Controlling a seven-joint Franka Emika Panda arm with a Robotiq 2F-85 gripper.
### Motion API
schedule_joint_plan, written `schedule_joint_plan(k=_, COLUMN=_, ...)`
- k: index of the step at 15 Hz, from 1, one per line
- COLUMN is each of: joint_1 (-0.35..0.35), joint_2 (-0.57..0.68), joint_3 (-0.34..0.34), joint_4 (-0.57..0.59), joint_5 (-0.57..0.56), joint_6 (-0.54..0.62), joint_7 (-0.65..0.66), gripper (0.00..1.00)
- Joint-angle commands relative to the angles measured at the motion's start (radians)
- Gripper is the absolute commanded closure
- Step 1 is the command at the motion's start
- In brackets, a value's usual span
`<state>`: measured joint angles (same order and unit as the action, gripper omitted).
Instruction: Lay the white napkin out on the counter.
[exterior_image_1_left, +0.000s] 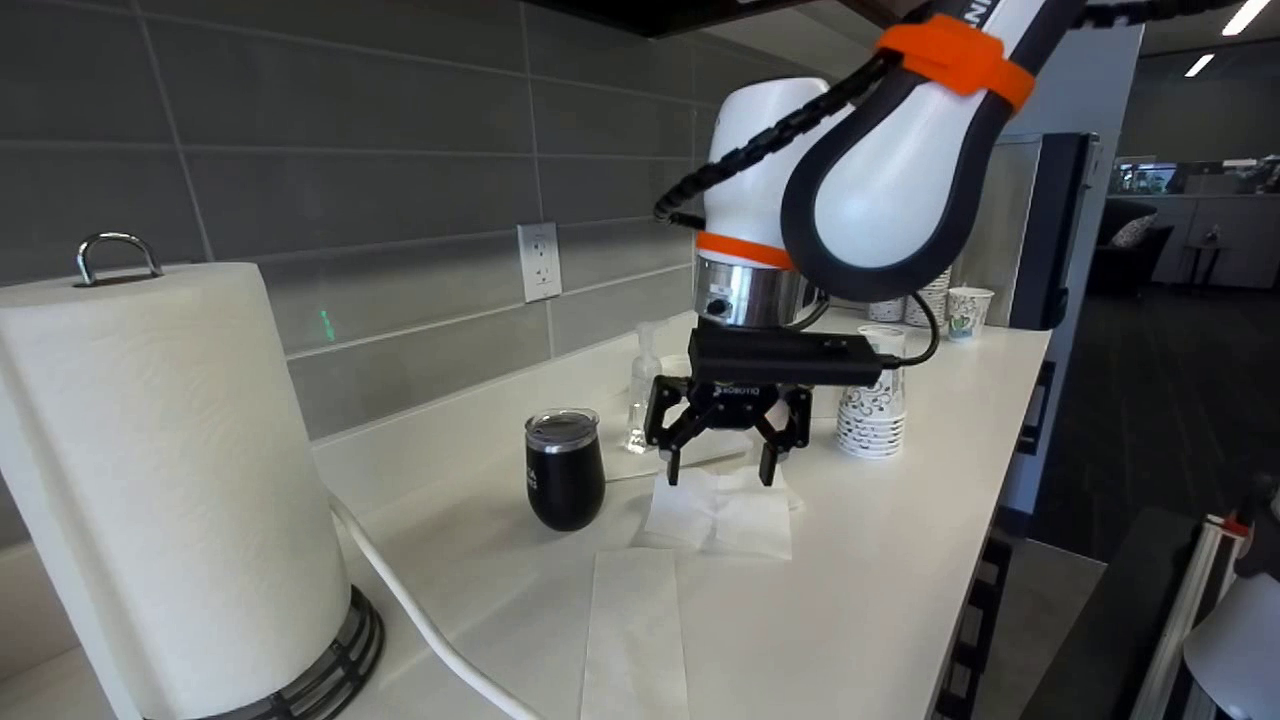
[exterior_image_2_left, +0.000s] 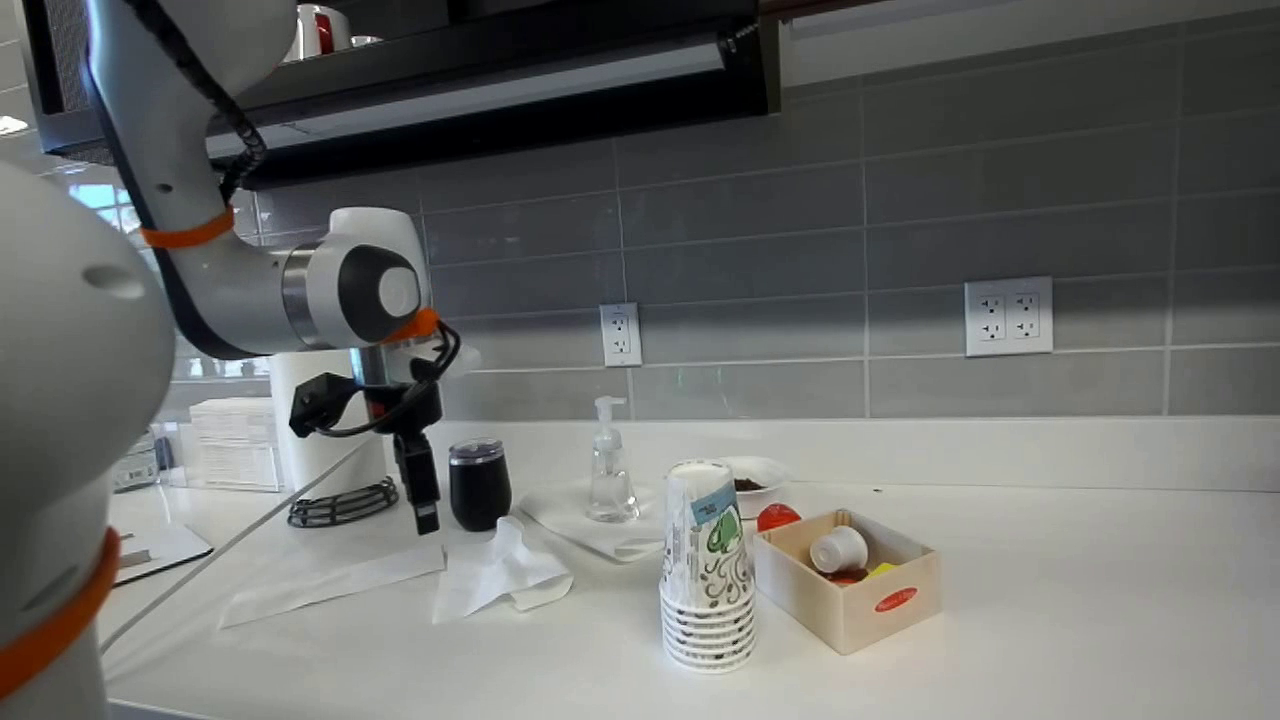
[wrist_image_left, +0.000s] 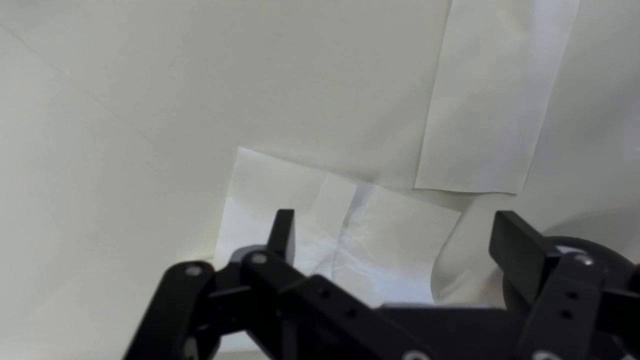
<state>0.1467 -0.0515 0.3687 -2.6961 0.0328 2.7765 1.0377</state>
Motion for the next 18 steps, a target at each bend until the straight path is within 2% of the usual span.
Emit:
schedule_joint_plan(k=1, joint_1=-0.012, joint_2=0.080, joint_3=-0.002, joint_4=0.007, joint_5=-0.105, joint_6=0.075, joint_7=0.112, gripper=0.00)
schedule_joint_plan(k=7, joint_1=-0.003, joint_2=0.173, joint_3=-0.045, joint_4=0.033, joint_5=-0.238, joint_6=0.120, joint_7=0.229, gripper=0.00)
schedule_joint_plan(k=16, joint_1=0.037, joint_2=0.317, joint_3=-0.155, joint_4=0.121, joint_5=-0.349, joint_6=0.171, joint_7=0.289, gripper=0.00)
schedule_joint_plan(k=17, joint_1=0.044, joint_2=0.335, joint_3=-0.163, joint_4=0.133, joint_5=-0.348, joint_6=0.175, joint_7=0.284, gripper=0.23)
schedule_joint_plan(k=18, joint_1=0.052, joint_2=0.349, joint_3=-0.169, joint_4=0.144, joint_5=-0.347, joint_6=0.178, joint_7=0.281, gripper=0.28)
